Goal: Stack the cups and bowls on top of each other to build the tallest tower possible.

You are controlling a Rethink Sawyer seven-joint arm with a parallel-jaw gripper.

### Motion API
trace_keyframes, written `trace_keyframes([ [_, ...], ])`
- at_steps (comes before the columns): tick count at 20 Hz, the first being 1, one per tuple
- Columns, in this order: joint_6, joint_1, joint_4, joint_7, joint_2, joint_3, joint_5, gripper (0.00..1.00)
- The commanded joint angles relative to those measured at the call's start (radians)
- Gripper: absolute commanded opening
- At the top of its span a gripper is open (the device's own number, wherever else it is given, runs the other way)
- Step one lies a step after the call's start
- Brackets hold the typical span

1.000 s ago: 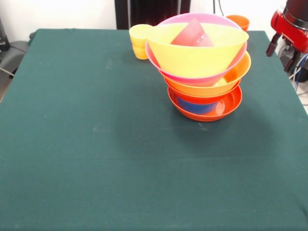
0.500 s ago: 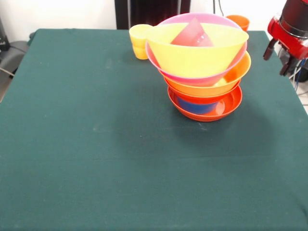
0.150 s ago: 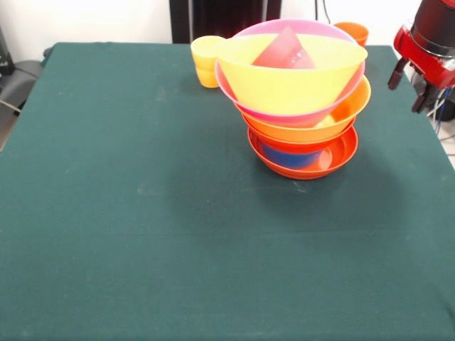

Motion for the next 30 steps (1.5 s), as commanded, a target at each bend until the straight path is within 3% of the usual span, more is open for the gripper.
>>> trace_keyframes([
  [1, -0.012, -0.010, -0.030, 0.140, 0.017, 0.048, 0.015, 1.00],
  [30, 0.038, 0.047, -0.045, 0.169, -0.002, 0.007, 0.047, 1.00],
])
